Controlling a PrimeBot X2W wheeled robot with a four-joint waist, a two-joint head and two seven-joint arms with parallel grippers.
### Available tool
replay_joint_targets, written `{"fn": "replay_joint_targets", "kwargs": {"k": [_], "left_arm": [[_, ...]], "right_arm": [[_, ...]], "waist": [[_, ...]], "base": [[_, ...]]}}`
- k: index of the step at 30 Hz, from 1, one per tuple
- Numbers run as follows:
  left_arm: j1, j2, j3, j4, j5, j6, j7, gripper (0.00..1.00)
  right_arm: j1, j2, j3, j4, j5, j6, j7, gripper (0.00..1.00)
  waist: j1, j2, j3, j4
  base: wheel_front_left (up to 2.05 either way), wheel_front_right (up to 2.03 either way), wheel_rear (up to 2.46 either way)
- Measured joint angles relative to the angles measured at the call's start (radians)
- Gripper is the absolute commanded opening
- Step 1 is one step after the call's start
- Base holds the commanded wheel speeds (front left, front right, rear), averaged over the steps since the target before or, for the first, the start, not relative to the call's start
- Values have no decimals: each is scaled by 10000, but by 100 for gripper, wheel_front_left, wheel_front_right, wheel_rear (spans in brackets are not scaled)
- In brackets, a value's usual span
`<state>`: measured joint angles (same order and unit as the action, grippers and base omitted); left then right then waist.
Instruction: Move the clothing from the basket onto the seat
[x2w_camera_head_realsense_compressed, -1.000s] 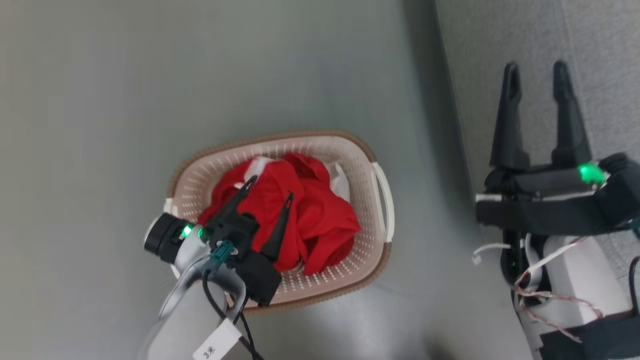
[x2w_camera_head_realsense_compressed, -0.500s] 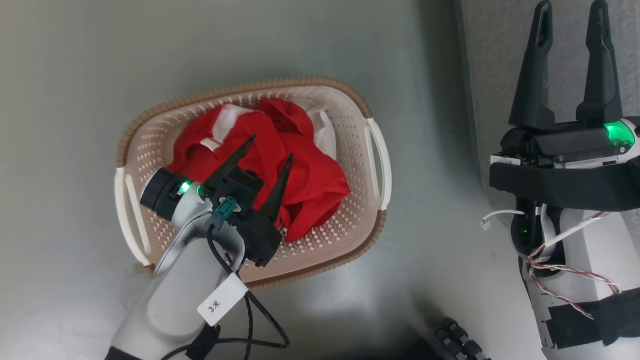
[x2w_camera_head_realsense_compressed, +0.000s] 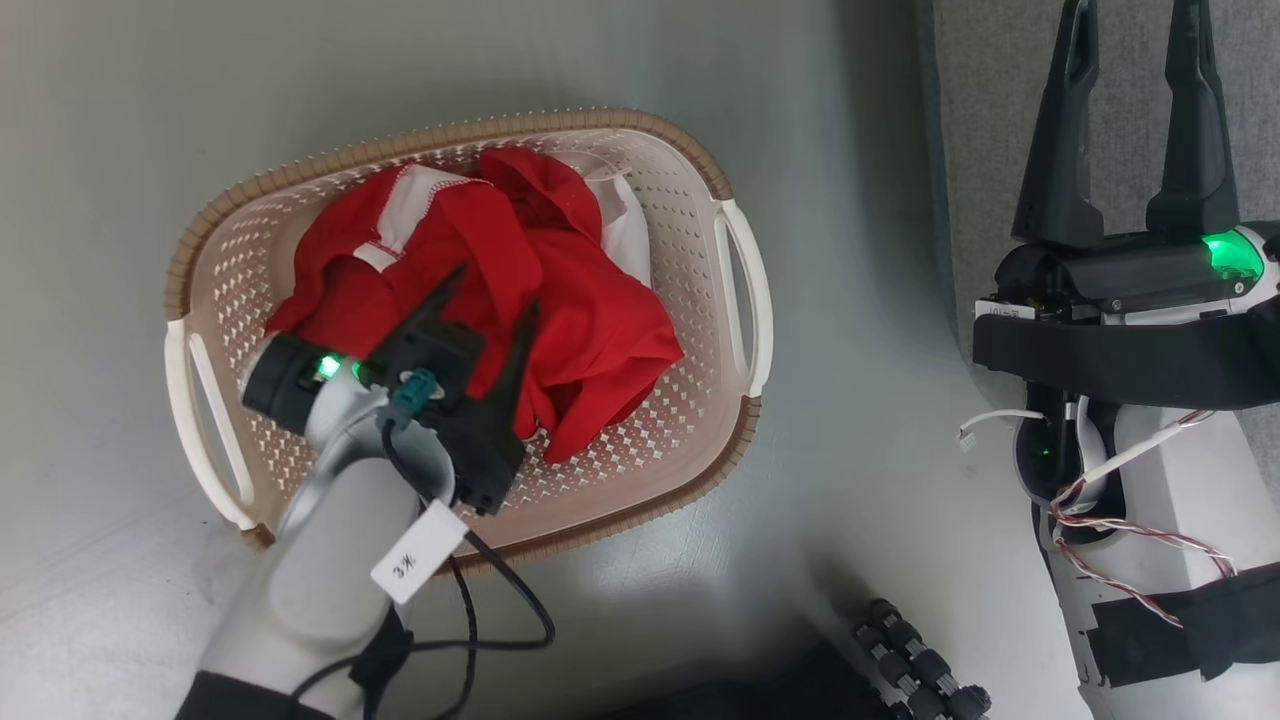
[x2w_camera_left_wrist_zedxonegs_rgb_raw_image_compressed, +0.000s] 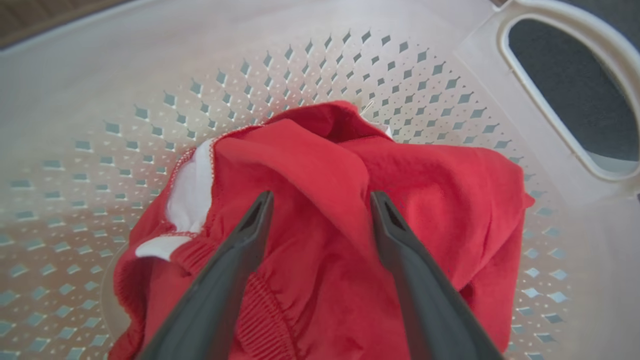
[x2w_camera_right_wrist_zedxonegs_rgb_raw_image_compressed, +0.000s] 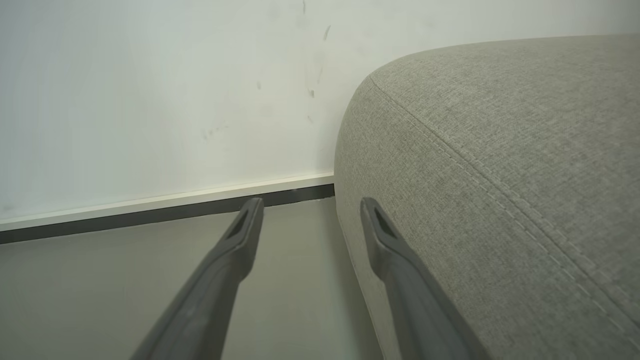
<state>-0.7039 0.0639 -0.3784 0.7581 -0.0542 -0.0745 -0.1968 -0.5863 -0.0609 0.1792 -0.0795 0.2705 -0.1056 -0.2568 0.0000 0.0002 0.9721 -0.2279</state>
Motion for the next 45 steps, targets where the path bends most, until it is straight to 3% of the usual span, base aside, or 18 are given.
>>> {"fn": "replay_joint_targets", "kwargs": {"k": [16, 17, 18, 19, 20, 21, 38, 45], "left_arm": [[-947, 79, 328, 1313, -48, 401, 102, 100], [-953, 79, 343, 1386, -52, 403, 102, 88], [-953, 79, 343, 1386, -52, 403, 102, 53], [-965, 79, 349, 1440, -61, 403, 102, 38], [-991, 77, 347, 1488, -61, 403, 102, 11], [-1047, 67, 339, 1567, -61, 403, 102, 0], [-1126, -96, 138, 1735, -522, 33, -399, 0], [-1030, -150, -21, 1476, -746, -155, -518, 0]], "right_arm": [[-139, 52, 138, 73, 2, 0, 0, 100], [-140, 52, 136, 79, 2, 0, -2, 100], [-140, 52, 136, 79, 2, 0, -2, 100], [-142, 52, 127, 96, 2, 0, -2, 100], [-149, 54, 109, 123, 2, 0, -2, 100], [-157, 56, 88, 165, 2, 0, 0, 100], [-178, 58, -100, 692, -142, 17, -2, 100], [-117, 38, -234, 1114, -249, 222, 0, 100]], "waist": [[0, -2, 426, -325], [0, -2, 432, -327], [0, -2, 432, -327], [0, -2, 437, -326], [0, -1, 439, -322], [0, -1, 435, -313], [0, -2, -296, 143], [0, -2, -911, 460]], "base": [[0, 0, 0], [0, 0, 0], [0, 0, 0], [0, 0, 0], [0, 0, 0], [0, 0, 0], [0, 0, 0], [0, 0, 0]]}}
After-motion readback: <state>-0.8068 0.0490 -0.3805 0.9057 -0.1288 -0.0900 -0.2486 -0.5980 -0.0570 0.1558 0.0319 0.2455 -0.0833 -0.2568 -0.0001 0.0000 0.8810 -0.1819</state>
